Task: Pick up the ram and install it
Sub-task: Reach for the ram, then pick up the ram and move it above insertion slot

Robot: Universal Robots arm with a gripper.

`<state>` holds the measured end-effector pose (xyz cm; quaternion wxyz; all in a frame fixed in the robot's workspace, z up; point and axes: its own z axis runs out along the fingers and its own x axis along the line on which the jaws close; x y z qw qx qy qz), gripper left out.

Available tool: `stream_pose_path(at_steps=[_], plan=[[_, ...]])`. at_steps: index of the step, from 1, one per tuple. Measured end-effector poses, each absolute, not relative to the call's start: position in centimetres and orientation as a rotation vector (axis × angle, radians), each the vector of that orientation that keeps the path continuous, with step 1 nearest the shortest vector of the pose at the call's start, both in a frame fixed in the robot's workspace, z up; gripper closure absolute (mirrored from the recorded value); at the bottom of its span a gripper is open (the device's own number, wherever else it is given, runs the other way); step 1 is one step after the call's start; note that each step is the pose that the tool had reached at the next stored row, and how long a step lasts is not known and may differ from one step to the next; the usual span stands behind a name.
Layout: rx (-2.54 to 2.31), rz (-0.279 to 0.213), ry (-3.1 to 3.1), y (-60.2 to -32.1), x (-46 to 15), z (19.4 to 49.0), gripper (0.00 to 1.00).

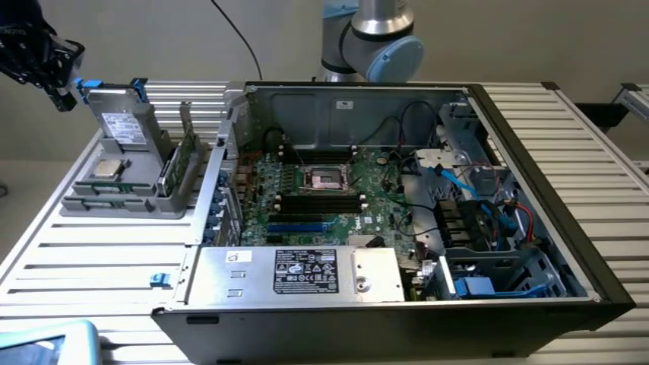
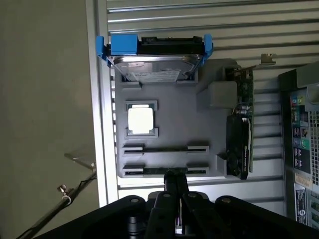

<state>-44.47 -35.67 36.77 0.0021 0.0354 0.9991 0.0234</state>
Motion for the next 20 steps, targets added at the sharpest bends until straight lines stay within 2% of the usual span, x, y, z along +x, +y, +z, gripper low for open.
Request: stream_pose_path(at_steps=[20], plan=[[-0.011, 0.074, 3.138, -35.66, -44.48, 36.75, 0.89]])
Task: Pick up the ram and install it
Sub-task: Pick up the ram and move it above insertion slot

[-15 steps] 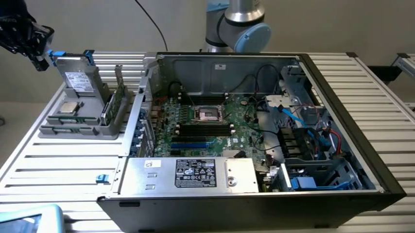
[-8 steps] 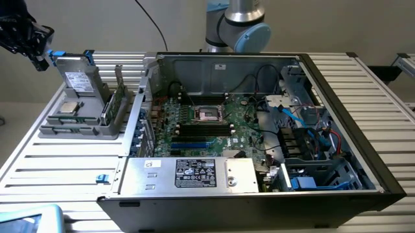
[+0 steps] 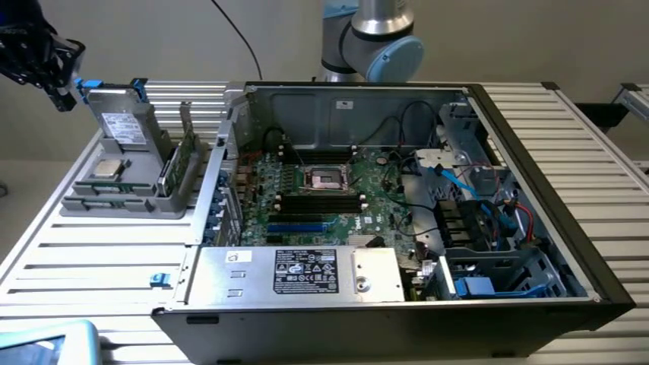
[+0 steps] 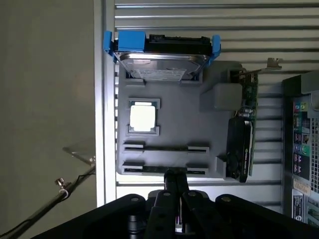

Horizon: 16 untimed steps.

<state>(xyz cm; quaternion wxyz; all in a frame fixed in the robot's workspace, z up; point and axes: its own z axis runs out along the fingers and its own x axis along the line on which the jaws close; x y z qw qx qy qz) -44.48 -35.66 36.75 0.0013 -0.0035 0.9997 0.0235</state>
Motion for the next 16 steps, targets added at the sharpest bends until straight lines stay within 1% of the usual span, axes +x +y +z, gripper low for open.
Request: stream_pose_path(at_steps=[16], plan=[[-0.467, 0.074, 3.110, -35.66, -44.48, 36.67, 0.89]])
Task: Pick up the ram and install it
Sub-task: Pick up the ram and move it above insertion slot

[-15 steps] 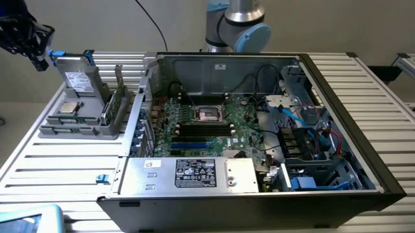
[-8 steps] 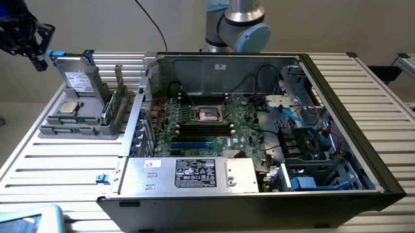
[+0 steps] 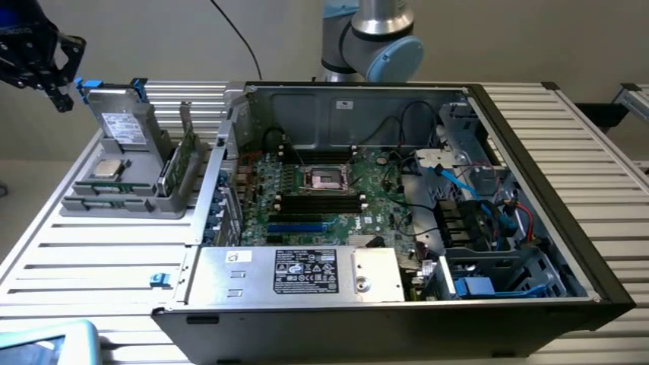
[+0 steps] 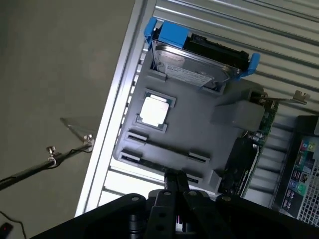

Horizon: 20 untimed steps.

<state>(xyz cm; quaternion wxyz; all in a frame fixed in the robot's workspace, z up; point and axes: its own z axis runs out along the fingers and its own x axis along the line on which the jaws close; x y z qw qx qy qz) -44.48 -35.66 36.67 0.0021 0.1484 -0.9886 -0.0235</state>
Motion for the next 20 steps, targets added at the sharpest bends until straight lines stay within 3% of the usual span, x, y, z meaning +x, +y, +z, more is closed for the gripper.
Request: stream_pose_path(at_steps=[20], plan=[[1.018, -0.071, -2.958, -35.66, -44.48, 36.44, 0.89]])
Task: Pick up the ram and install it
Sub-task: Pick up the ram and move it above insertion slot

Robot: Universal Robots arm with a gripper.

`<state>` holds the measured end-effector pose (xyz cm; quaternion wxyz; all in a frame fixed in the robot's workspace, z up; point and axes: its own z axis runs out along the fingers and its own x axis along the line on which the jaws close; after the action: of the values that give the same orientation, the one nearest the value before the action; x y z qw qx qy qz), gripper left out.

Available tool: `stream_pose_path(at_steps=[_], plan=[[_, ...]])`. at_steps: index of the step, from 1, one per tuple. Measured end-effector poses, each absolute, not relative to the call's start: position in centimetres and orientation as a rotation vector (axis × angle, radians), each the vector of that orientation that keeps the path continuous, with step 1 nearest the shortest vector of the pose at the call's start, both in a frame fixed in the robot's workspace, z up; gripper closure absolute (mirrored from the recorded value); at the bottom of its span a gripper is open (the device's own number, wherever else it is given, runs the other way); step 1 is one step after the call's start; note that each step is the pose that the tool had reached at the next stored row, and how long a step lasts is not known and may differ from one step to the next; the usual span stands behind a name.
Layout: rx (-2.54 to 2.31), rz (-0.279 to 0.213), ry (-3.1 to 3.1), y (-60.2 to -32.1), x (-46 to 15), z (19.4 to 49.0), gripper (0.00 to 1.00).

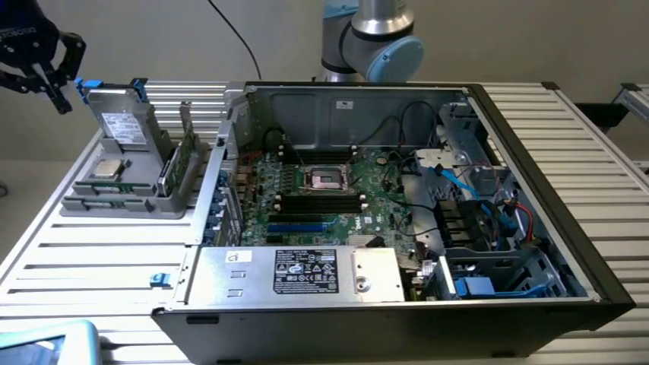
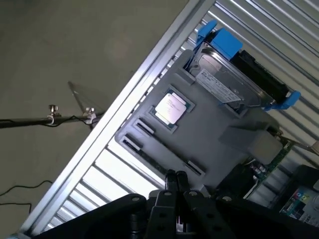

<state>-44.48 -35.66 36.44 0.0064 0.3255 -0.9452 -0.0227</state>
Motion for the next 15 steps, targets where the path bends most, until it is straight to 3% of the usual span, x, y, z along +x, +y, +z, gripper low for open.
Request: stream_pose_path(at_steps=[15], plan=[[1.408, -0.067, -2.787, -35.66, -44.48, 36.23, 0.89]])
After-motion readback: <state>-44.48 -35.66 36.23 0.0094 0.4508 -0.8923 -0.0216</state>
